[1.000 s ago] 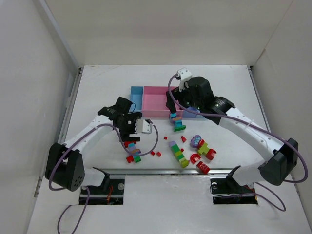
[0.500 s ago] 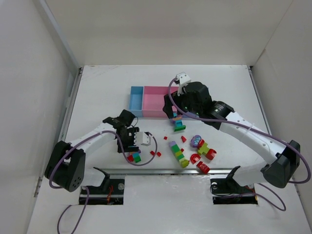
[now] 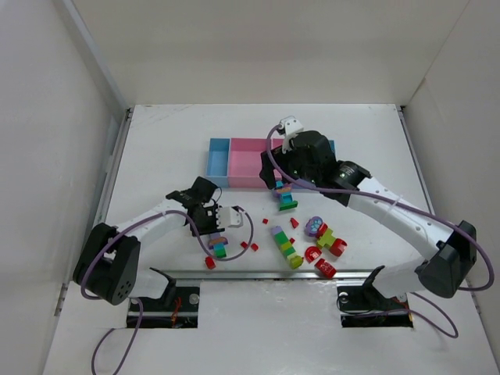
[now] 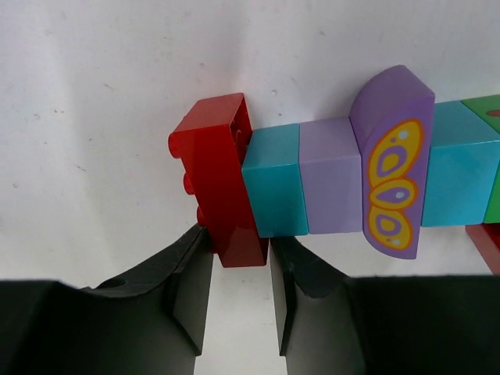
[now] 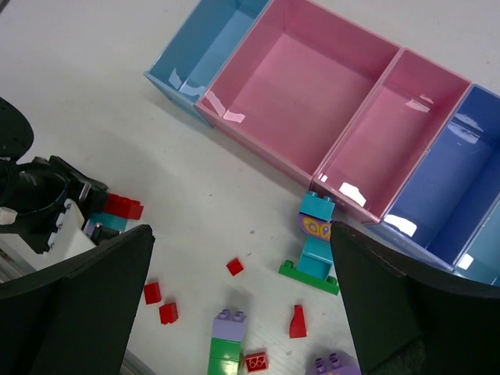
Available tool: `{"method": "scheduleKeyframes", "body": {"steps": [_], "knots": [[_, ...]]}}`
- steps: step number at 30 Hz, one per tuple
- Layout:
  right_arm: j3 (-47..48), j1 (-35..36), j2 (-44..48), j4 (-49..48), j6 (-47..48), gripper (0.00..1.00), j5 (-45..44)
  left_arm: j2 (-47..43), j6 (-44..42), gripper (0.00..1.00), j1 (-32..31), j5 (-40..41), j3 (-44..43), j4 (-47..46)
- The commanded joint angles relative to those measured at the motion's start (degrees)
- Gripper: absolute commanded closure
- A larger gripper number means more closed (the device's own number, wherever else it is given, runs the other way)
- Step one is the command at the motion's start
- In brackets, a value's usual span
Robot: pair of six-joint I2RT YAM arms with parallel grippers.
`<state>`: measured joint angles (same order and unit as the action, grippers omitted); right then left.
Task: Sort the legos into containers by color
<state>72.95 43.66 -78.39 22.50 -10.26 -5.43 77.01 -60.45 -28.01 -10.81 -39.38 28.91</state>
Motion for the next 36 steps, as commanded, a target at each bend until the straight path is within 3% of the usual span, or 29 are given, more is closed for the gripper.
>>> {"method": "scheduleKeyframes", "body": {"steps": [1, 5, 9, 18, 24, 36], "knots": [[3.0, 0.6, -1.8, -2.5, 1.0, 0.0, 1.0, 1.5, 2.9, 1.0, 0.5, 0.7, 0.7, -1.1], [5.4, 0.6, -3.6, -1.4, 2.3, 0.0, 1.0, 1.5, 5.7, 1.0, 1.0, 0.7, -1.7, -1.1], [9.0, -0.4, -4.1, -0.8, 4.8, 0.0, 2.7, 2.0, 11.0, 1.0, 2.9, 0.2, -11.8, -1.1], [11.8, -17.2, -4.7, -6.4, 4.1, 0.0, 32.1, 2.6, 18.8, 1.0, 5.3, -10.2, -30.1, -2.4], [15.4, -17.9, -12.1, -7.7, 4.6, 0.0, 47.5, 4.8, 21.1, 1.0, 4.7, -11.3, -38.3, -8.1], [20.1, -17.4, -22.2, -11.7, 2.1, 0.0, 52.1, 9.0, 22.4, 1.0, 2.2, -10.4, -43.3, -9.5]]}}
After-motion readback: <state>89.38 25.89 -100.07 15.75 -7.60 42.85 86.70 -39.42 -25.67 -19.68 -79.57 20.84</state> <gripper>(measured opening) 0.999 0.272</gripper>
